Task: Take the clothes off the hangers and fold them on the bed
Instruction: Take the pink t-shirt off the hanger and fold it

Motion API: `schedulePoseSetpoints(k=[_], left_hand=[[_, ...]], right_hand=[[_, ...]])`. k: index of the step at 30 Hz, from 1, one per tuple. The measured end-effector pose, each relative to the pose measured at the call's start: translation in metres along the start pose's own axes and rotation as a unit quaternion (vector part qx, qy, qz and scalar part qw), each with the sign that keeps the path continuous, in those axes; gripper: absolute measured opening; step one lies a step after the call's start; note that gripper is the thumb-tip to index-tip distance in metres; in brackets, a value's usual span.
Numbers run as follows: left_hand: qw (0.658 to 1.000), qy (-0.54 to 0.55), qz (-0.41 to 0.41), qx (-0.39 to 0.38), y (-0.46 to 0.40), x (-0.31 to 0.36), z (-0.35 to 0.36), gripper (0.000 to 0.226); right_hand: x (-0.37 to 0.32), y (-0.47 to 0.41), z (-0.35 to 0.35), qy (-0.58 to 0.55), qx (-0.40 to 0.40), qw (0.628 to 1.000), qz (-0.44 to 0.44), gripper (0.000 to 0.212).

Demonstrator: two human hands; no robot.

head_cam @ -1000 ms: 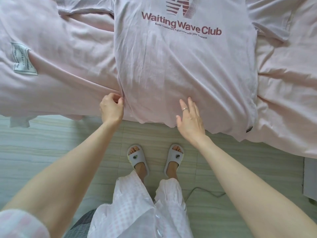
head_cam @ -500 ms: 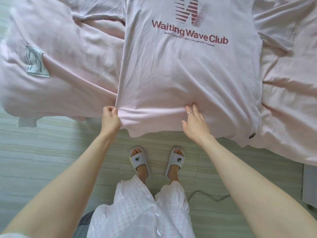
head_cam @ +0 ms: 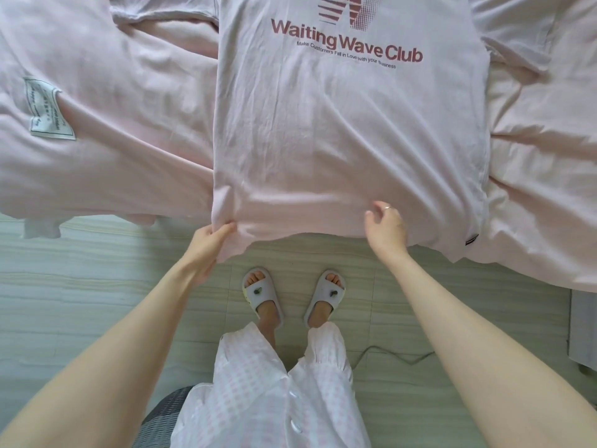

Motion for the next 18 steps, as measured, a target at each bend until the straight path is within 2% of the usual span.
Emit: schedulePoseSetpoints(k=[4, 9, 12, 14, 16, 18], left_hand=[[0.992, 0.103, -0.002, 0.074, 0.011, -0.005, 0.012, 0.02], [0.955, 0.289, -0.031, 0.056, 0.015, -0.01, 0.026, 0.022], [0.951, 0.301, -0.06, 0.023, 0.02, -0.017, 0.024, 0.014], [0.95, 0.306, -0.06, 0.031, 0.023, -0.024, 0.024, 0.03], [0.943, 0.326, -0.047, 0.055, 0.027, -0.028, 0.027, 0.039], [0.924, 0.367, -0.031, 0.1, 0.026, -0.034, 0.031, 0.042]], right_hand=[[0.048, -0.022, -0.027, -0.028, 0.082, 0.983, 0.16, 0.032], [0.105, -0.041, -0.061, -0.018, 0.13, 0.963, 0.236, 0.039], [0.134, -0.049, -0.072, -0.043, 0.131, 0.947, 0.292, 0.055], [0.156, -0.054, -0.074, -0.069, 0.109, 0.949, 0.289, 0.064], [0.171, -0.056, -0.07, -0.091, 0.045, 0.962, 0.255, 0.061], [0.179, -0.058, -0.066, -0.127, 0.019, 0.961, 0.245, 0.052]])
Point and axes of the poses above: each hand's wrist, its own y-axis away from the middle knuckle, its own z-axis out of the palm, x = y × z, the point moved 1 cm from there along -y, towards the middle knuckle, and after that the axes turned 11 degrees about y, right-handed, at the moved point
